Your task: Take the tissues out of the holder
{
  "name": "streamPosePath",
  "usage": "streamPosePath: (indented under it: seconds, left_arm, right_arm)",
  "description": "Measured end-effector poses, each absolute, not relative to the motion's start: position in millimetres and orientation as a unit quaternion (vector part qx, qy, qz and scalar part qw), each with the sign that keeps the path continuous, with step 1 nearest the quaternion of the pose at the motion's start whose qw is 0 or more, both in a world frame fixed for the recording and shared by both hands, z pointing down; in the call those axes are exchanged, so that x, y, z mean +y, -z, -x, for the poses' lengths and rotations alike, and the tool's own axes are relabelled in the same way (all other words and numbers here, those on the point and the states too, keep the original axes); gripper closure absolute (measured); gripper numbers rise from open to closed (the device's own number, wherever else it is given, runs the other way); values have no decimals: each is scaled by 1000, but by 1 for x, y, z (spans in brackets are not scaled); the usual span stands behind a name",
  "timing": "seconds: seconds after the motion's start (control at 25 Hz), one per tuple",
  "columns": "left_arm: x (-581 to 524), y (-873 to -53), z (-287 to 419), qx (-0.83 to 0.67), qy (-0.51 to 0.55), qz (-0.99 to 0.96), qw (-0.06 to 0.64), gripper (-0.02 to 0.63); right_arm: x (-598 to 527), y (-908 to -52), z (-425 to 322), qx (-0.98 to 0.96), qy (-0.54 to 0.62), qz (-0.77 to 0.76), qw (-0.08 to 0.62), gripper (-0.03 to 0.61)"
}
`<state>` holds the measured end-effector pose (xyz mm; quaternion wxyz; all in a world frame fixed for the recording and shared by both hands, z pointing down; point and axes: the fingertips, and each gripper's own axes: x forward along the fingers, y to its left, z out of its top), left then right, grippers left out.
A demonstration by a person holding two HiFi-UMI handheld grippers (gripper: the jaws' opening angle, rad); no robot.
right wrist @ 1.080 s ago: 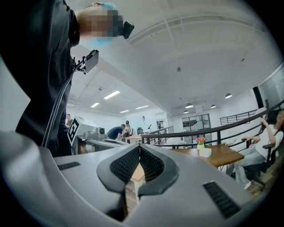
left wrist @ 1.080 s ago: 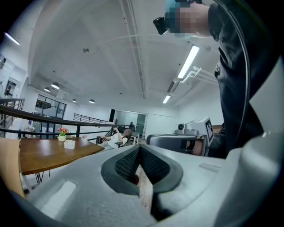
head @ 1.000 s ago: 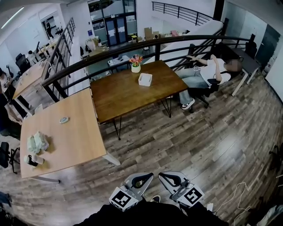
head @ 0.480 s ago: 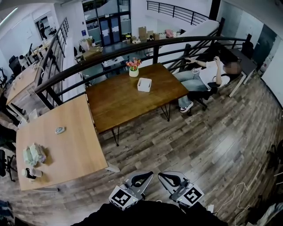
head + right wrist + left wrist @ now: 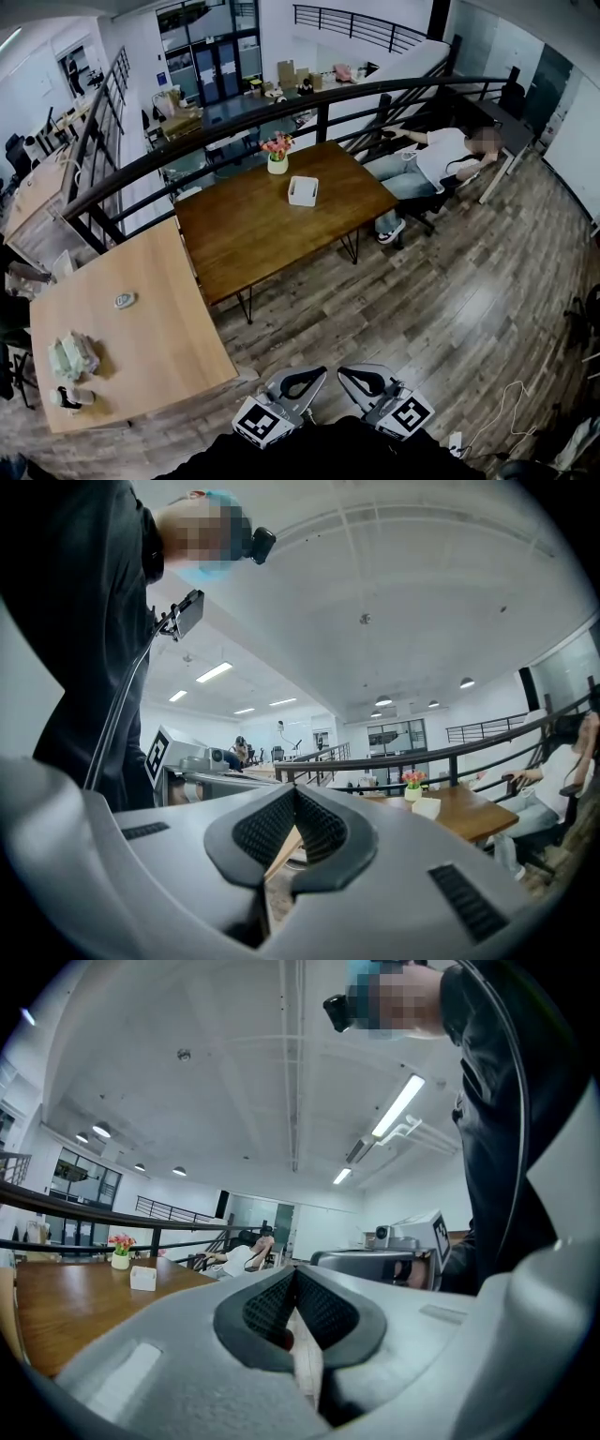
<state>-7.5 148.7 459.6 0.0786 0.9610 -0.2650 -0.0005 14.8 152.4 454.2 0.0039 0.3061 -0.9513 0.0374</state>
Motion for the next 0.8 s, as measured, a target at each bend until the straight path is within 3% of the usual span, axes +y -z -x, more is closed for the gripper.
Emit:
streamPosePath:
  seconds: [0.8]
  left_arm:
    - [65,-463,8,-299,-7,-951,75,617]
  right_arm:
    - [64,-455,-22,-956,-24,-292,-4,574]
